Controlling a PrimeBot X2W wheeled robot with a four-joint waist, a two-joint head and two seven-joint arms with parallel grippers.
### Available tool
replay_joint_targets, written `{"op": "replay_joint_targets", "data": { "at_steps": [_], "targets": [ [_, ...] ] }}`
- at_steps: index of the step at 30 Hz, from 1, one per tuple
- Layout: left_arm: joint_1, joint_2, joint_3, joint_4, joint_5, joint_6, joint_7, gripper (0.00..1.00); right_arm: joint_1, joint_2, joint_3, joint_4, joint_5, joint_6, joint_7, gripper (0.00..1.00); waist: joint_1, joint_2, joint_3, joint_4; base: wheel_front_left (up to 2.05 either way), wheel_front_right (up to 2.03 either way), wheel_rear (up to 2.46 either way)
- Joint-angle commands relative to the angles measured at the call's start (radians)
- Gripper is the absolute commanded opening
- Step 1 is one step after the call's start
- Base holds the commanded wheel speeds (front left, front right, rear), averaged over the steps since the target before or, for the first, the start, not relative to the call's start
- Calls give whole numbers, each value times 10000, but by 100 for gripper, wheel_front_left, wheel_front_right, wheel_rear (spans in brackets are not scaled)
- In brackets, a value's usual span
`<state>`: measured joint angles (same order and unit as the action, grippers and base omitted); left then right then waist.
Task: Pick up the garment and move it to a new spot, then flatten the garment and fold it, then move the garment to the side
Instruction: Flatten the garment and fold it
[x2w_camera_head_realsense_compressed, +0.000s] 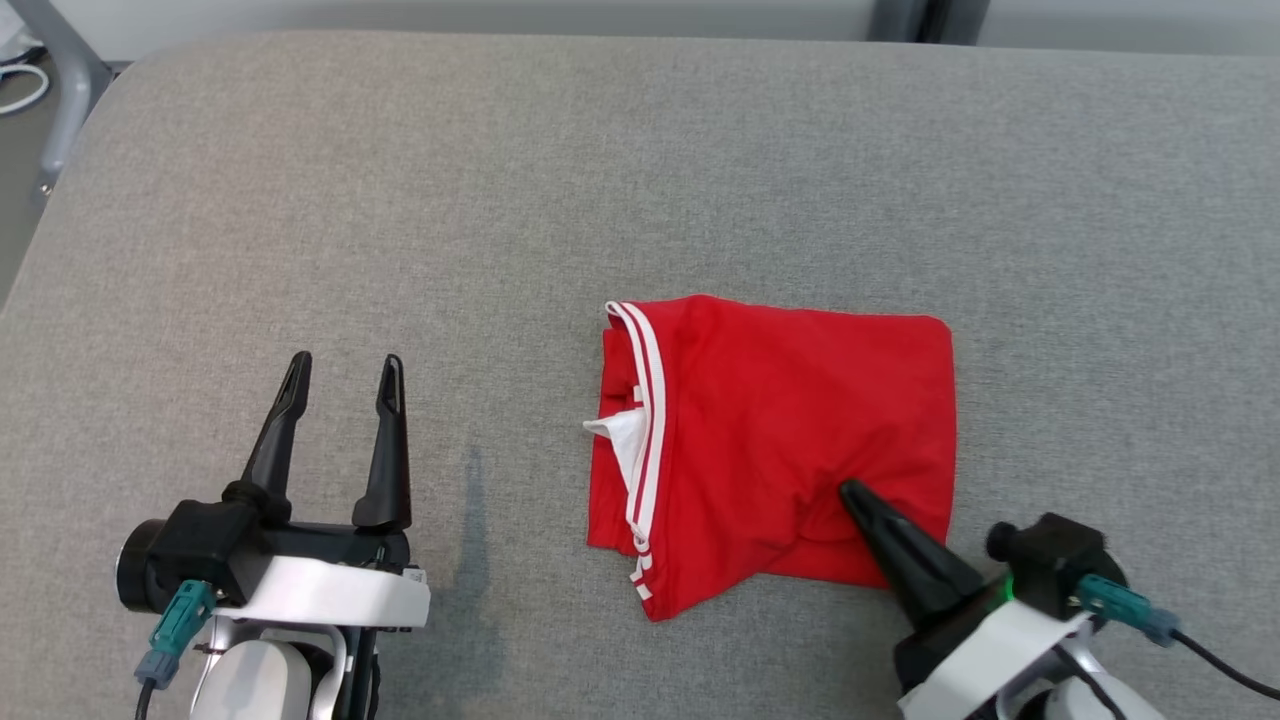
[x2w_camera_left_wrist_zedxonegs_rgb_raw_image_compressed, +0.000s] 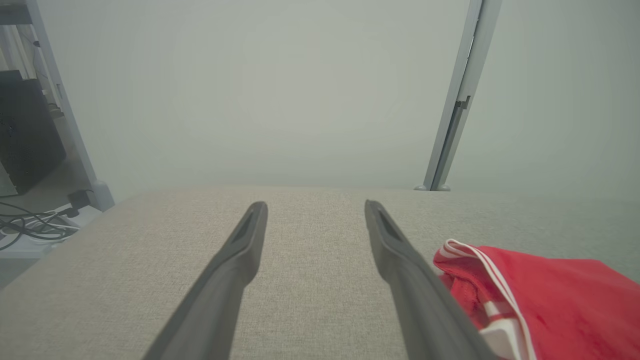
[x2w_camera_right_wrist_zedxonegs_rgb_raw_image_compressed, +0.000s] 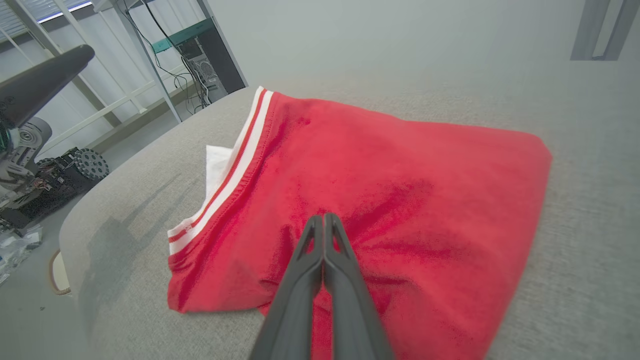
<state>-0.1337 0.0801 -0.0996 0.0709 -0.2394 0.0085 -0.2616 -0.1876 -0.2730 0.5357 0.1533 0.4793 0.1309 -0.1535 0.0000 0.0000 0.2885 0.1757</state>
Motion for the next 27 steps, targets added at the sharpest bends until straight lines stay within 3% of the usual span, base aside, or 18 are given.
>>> {"op": "replay_joint_targets", "data": {
  "at_steps": [1,9,10,13,18,27],
  "targets": [
    [29,104,82,-14,-13,-20,-42,100,285,-82,-452,-369,-183,-5,-83,0,0,0,-166,-137,0,0,0],
    [181,253,226,-79,-12,101,-41,100,990,245,-2697,-1359,-645,-5,63,0,0,0,-594,-448,0,0,0],
    [203,275,242,-76,-24,117,-34,100,1053,347,-3022,-1436,-707,-5,31,15,0,0,-670,-485,0,0,0],
    [258,333,268,-94,-69,133,-3,100,1176,631,-3979,-1546,-942,-5,7,100,0,0,-875,-577,0,0,0],
    [465,504,342,-145,-188,43,4,100,1337,1044,-5116,-1723,-1394,-5,131,100,0,0,-1277,-639,0,0,0],
    [989,849,199,-165,-153,-147,226,100,1823,1295,-5699,-1841,-1689,-5,586,100,0,0,-1953,-738,0,0,0]
  ]
}}
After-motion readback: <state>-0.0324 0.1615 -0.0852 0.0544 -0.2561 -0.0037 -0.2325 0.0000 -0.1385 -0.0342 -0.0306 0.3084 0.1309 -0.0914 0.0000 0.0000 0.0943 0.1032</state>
